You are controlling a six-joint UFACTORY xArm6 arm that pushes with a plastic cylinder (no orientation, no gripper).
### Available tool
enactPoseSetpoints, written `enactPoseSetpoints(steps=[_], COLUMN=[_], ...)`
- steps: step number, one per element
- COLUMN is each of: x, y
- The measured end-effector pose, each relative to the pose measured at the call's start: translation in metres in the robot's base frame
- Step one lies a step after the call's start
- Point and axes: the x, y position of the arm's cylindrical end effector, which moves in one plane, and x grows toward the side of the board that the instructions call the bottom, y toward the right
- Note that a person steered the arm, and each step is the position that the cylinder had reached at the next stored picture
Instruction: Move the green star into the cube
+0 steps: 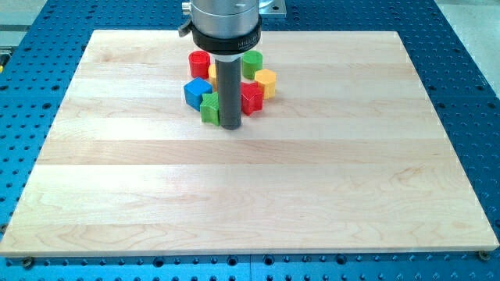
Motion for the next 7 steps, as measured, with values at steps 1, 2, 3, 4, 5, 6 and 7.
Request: enactPoseSetpoints(steps=[1,2,3,4,5,6,7], x=[0.000,-0.001,-0.003,0.008,0.033,0.044,0.018], y=[-0.005,-0.006,-0.006,-0.006,-0.006,-0.042,-0.103])
